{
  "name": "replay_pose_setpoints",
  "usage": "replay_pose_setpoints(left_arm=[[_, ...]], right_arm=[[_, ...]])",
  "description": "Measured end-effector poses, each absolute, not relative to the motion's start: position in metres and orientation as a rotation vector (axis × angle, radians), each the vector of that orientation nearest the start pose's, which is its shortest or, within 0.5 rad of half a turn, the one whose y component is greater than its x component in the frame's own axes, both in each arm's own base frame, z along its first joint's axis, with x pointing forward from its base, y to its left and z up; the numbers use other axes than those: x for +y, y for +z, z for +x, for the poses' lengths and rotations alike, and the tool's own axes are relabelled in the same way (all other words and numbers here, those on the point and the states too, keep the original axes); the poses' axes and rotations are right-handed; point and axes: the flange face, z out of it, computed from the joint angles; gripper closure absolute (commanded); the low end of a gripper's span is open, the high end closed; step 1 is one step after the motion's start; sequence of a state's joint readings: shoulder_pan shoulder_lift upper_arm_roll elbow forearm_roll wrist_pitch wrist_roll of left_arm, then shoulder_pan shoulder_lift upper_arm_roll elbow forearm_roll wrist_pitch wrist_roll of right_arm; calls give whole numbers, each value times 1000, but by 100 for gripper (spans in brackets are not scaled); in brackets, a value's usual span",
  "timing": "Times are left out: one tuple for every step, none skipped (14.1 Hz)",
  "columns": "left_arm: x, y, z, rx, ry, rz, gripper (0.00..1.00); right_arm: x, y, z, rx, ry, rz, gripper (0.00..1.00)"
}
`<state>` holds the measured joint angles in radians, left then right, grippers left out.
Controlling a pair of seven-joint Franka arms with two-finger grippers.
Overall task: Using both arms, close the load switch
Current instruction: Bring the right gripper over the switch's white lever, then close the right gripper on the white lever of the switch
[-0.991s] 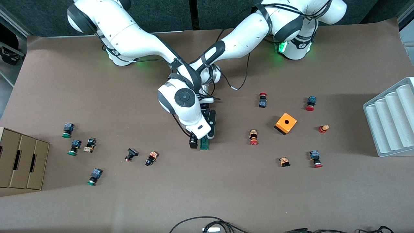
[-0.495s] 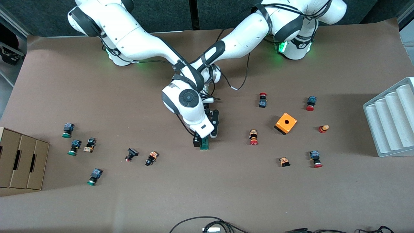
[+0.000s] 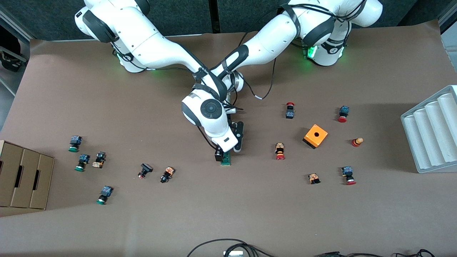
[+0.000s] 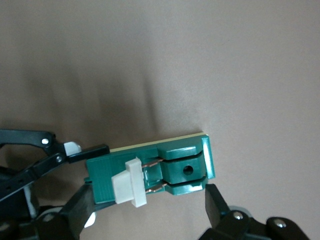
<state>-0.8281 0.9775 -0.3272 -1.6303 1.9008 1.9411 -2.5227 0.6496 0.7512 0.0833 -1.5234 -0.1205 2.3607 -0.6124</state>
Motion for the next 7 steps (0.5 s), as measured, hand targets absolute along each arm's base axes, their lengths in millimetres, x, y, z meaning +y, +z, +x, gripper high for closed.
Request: replay_pose_setpoints(left_arm=[[-566,69,343,-123,-1753,-2600,63],[-566,69,343,-123,-1753,-2600,63],[-566,69,343,-123,-1753,-2600,62],[-566,69,343,-123,-1753,-2600,63],[-566,69,343,-123,-1753,-2600,63],[-566,69,343,-123,-1753,-2600,63],[-566,69,343,-123,-1753,-2600,63]], right_arm=[[473,222,542,-2041,-143,-2420,1],[473,221,542,-2040,-142,-2420,1],[472,220,542,-2039,-140,-2421,1],[472,219,542,-2039,-138,-2421,1],[472,218,542,-2038,-136,-2421,1],[472,218,542,-2038,-136,-2422,1],[472,217,542,-2038,-137,-2421,1]])
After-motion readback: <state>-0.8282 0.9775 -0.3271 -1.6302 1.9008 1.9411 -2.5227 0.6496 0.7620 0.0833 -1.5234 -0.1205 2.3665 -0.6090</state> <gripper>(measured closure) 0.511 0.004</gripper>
